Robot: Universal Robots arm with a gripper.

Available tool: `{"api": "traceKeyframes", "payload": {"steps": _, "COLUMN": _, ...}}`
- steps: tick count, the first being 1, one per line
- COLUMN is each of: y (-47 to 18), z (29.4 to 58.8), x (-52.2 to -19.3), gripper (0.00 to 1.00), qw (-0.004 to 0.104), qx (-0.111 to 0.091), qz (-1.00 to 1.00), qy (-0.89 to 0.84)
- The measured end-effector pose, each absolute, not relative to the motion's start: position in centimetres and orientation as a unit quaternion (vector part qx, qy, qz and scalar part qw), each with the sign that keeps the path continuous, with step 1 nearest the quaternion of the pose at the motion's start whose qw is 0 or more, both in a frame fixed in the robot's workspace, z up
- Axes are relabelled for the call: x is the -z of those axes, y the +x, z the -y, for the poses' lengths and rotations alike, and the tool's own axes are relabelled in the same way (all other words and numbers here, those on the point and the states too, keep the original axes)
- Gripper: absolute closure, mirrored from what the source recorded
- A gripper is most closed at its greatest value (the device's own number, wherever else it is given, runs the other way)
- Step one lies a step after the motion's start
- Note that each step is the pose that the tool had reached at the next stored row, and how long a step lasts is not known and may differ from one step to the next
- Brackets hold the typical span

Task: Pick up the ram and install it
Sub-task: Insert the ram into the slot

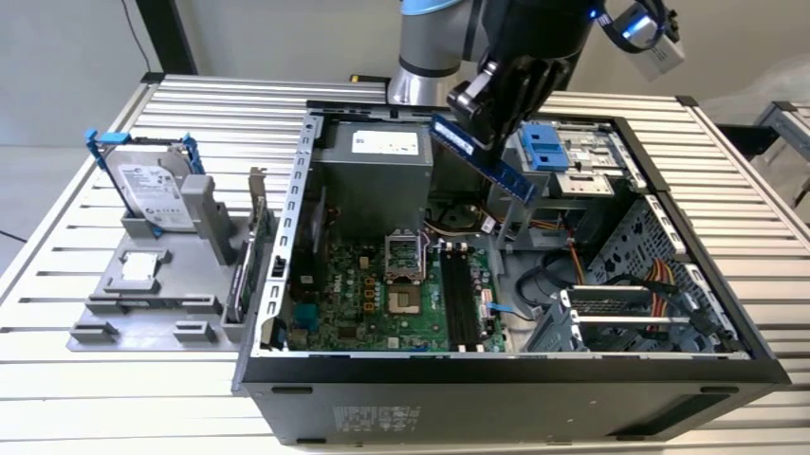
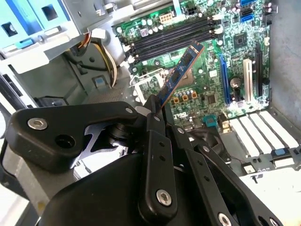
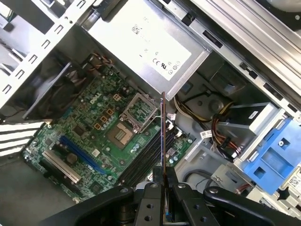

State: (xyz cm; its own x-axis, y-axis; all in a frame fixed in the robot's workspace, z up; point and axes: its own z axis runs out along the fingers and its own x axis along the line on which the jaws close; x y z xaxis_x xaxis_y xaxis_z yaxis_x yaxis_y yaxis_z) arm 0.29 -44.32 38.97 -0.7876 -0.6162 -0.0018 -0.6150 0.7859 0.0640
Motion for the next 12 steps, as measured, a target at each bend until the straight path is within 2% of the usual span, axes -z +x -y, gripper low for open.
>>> {"api": "traceKeyframes", "payload": {"steps": 12, "y": 0.34, "z": 44.32, "x": -38.96, "gripper": 1.00, "qw": 0.008, "qx": 0.031, "qz": 0.960, "qy": 0.278}}
